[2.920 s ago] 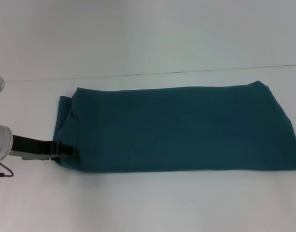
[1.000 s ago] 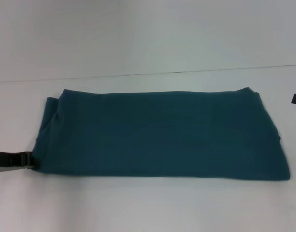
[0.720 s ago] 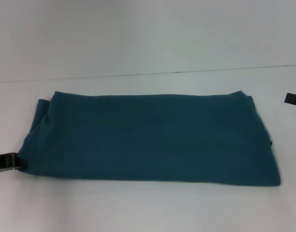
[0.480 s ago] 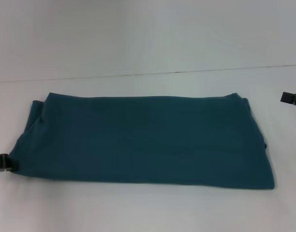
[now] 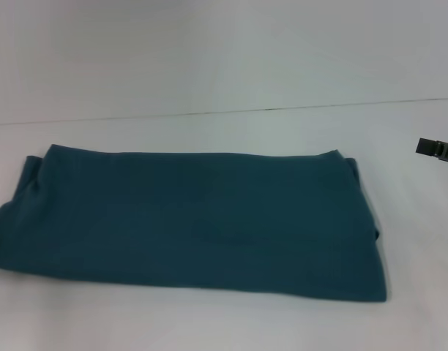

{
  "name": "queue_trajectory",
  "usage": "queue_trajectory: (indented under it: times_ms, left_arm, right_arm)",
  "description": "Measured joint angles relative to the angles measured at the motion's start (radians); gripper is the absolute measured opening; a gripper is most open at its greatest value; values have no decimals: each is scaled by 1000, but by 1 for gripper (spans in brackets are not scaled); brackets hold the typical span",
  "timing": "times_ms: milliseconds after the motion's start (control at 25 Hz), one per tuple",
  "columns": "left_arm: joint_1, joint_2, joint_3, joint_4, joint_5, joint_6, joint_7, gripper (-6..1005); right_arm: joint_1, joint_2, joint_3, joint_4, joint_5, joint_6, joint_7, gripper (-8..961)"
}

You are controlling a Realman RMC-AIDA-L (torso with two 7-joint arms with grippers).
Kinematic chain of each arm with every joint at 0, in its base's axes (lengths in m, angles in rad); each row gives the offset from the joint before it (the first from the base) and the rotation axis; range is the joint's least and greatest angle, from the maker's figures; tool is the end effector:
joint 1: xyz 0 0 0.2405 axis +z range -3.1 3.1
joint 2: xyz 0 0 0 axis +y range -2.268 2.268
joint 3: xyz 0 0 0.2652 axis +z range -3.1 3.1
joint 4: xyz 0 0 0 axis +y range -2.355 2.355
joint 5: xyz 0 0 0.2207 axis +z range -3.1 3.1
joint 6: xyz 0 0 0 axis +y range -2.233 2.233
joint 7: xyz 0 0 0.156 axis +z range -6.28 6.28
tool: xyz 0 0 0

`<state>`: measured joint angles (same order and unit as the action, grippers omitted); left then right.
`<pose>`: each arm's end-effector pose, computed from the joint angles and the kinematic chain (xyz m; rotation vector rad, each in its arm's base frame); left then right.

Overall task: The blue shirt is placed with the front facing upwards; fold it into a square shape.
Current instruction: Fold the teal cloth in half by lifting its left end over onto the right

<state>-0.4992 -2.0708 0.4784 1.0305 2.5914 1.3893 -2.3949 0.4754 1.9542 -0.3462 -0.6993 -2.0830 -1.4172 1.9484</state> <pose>-0.3621 0.3552 0.0796 -1.9078 -1.6624 -0.1976 0.3558 0.3633 0.0977 -2.0245 1.3779 0.7907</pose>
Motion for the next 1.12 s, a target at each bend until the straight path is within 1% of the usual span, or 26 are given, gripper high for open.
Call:
queue_trajectory:
  times_ms: [120, 200, 560, 720, 840, 920, 1080, 1120]
  left_arm:
    - [1, 13, -15, 0, 2, 5, 3, 3]
    - [1, 17, -25, 0, 2, 12, 7, 3]
    - [2, 19, -46, 0, 12, 19, 12, 3]
    - [-16, 14, -41, -8, -87, 63, 38, 3]
    - [-51, 11, -16, -39, -218, 116, 69, 3]
    - [-78, 2, 24, -54, -305, 144, 81, 3]
    - [-151, -42, 152, -68, -482, 161, 92, 2]
    - [-176, -57, 185, -74, -518, 158, 94, 2]
  right_arm:
    - [2, 0, -1, 0, -1, 0, 4, 924]
    - [2, 0, -2, 4, -2, 0, 6, 924]
    - [-1, -1, -2, 12, -5, 0, 8, 925]
    - [-3, -2, -2, 12, -5, -6, 7, 925]
    - [-4, -2, -2, 12, -4, -7, 3, 925]
    - [-3, -1, -2, 12, -3, -6, 0, 925]
    - [0, 3, -2, 12, -4, -3, -7, 924]
    - [2, 5, -2, 12, -4, -3, -9, 924]
